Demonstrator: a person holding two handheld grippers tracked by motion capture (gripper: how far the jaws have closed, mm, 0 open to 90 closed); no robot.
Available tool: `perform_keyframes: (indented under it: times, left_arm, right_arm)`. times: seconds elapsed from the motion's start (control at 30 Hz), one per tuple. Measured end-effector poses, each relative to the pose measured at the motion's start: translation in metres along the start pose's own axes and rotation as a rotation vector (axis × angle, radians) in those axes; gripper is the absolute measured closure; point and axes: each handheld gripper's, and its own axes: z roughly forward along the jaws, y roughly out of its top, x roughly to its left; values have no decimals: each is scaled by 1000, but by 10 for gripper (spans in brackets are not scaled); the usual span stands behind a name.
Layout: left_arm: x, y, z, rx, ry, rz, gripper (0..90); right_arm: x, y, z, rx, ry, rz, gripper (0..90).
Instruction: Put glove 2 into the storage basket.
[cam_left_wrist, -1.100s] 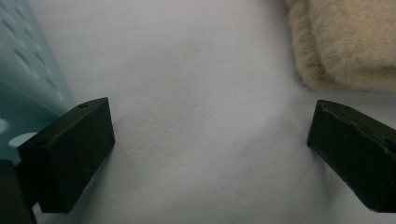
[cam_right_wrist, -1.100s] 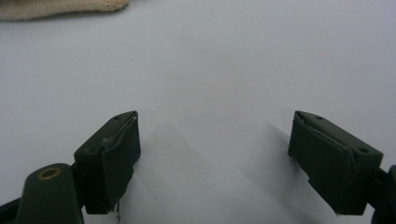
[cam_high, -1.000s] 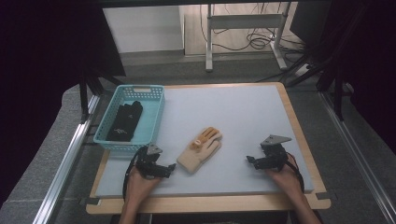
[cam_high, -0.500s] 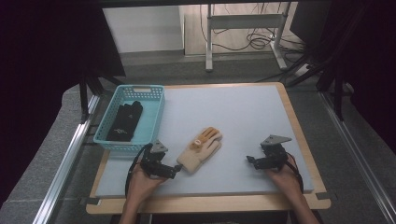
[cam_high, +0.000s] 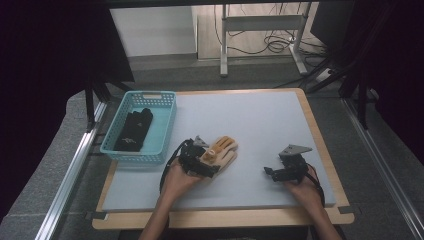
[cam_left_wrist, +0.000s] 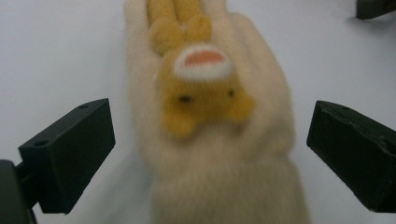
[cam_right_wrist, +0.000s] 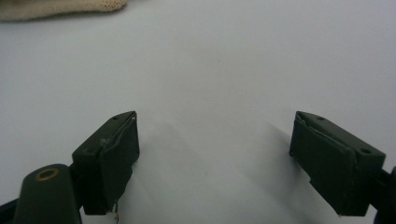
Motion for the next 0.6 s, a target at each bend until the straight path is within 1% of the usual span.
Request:
perform_keyframes:
  times: [0.1, 0.2, 0.27, 0.37, 0.4, 0.43, 0.47, 0.53, 0.6]
  left_arm:
    - [0, 5, 13, 46, -11, 0, 15]
    - [-6, 7, 21, 73, -13, 18, 16]
    - [-9, 8, 25, 94, 4, 45, 21]
    - [-11, 7, 31, 124, 47, 60, 52]
    - [-12, 6, 32, 122, 59, 76, 67]
    - [-13, 6, 32, 118, 65, 72, 74]
    - [-13, 6, 29, 115, 71, 72, 105]
    - [-14, 5, 27, 107, 69, 74, 209]
    - [-17, 4, 25, 102, 70, 73, 271]
  right_arm:
    - [0, 0, 0, 0, 0, 0, 156]
    - [0, 0, 0, 0, 0, -1, 156]
    - [0, 0, 0, 0, 0, 0, 156]
    - [0, 0, 0, 1, 0, -1, 156]
    - [0, 0, 0, 0, 0, -1, 156]
    - [0, 0, 0, 0, 0, -1, 156]
    - [0, 0, 0, 0, 0, -1, 156]
    - [0, 0, 0, 0, 0, -2, 156]
    - [0, 0, 0, 0, 0, -1, 156]
